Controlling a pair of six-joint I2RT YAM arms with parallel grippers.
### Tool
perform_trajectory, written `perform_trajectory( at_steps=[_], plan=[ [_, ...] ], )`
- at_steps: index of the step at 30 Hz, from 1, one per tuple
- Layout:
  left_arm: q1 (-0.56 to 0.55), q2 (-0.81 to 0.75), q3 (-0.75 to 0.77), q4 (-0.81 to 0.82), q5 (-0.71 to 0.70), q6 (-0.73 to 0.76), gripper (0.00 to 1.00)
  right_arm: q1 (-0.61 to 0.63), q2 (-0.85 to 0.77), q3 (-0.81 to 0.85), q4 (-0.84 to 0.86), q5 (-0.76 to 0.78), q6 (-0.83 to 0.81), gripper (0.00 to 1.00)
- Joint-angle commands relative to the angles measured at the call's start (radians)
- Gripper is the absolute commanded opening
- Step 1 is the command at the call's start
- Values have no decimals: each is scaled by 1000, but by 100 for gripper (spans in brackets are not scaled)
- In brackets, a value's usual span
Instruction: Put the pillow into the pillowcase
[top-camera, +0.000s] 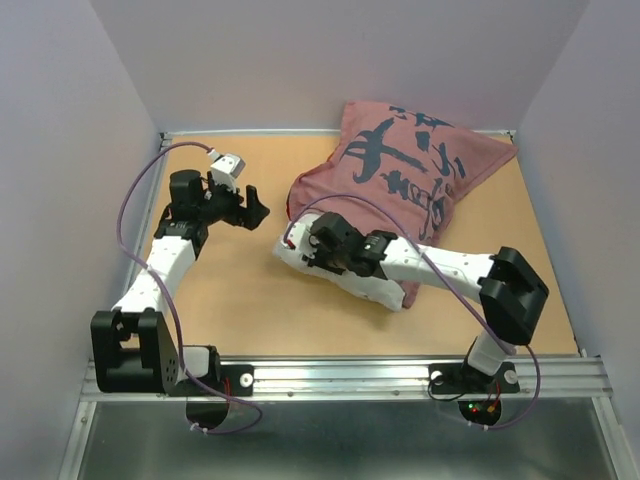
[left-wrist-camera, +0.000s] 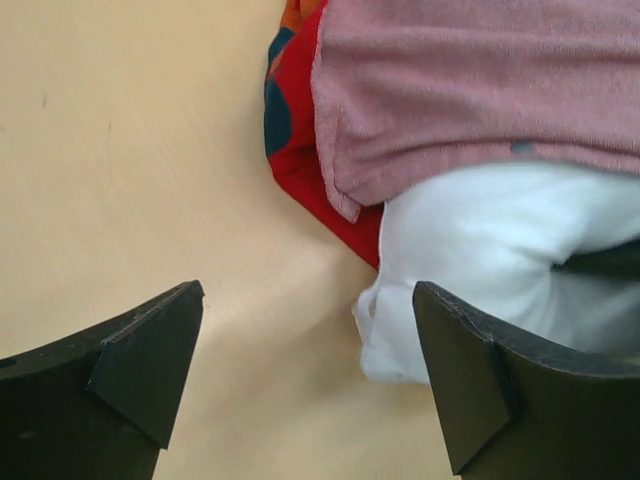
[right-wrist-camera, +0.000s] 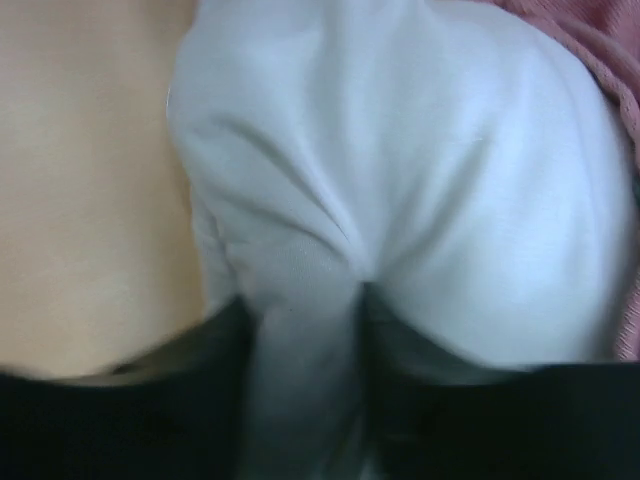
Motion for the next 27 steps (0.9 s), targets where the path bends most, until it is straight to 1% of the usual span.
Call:
perform_trajectory(
  at_steps=[1,2,4,5,7,8,10,11,12,13,15,16,18,20,22,23,25,27],
  plan=[
    [5,94,106,-44,208,271,91,-61,-169,-74,51,133,37,10],
    [-1,120,106,-42,257,349,83,-69,-206,-92,53,139,26,0],
    [-23,146,108,-44,291,446,76,-76,-299,-109,51,139,7,1],
    [-56,168,111,-44,297,542,73,-90,-329,-115,51,134,-5,1],
    [-88,191,115,-44,299,618,71,-98,-385,-127,50,125,-19,1],
    [-128,212,118,-42,301,674,71,-96,-431,-132,50,124,-22,1],
    [-168,232,120,-16,314,707,72,-98,-475,-140,50,116,-26,1],
    [-187,234,118,31,317,709,73,-98,-505,-141,50,118,-26,0],
    [-205,231,100,68,313,704,73,-99,-519,-143,50,114,-26,1],
    [-246,229,92,105,302,672,75,-102,-528,-146,50,119,-28,1],
    [-282,229,65,230,287,626,80,-105,-550,-143,50,133,-19,1],
    [-305,229,53,281,273,568,83,-110,-559,-138,50,143,-16,1],
    [-326,239,27,397,256,522,86,-112,-574,-130,50,142,-5,1],
    [-354,268,20,462,229,451,89,-113,-596,-126,50,136,0,0],
    [-366,297,11,568,209,388,92,-115,-613,-114,50,125,7,0],
    [-380,336,10,605,183,336,97,-113,-619,-109,50,119,10,1],
    [-394,381,17,689,143,304,97,-116,-631,-103,50,99,10,1],
    [-400,459,48,775,89,253,97,-115,-654,-110,48,82,11,1]
  ],
)
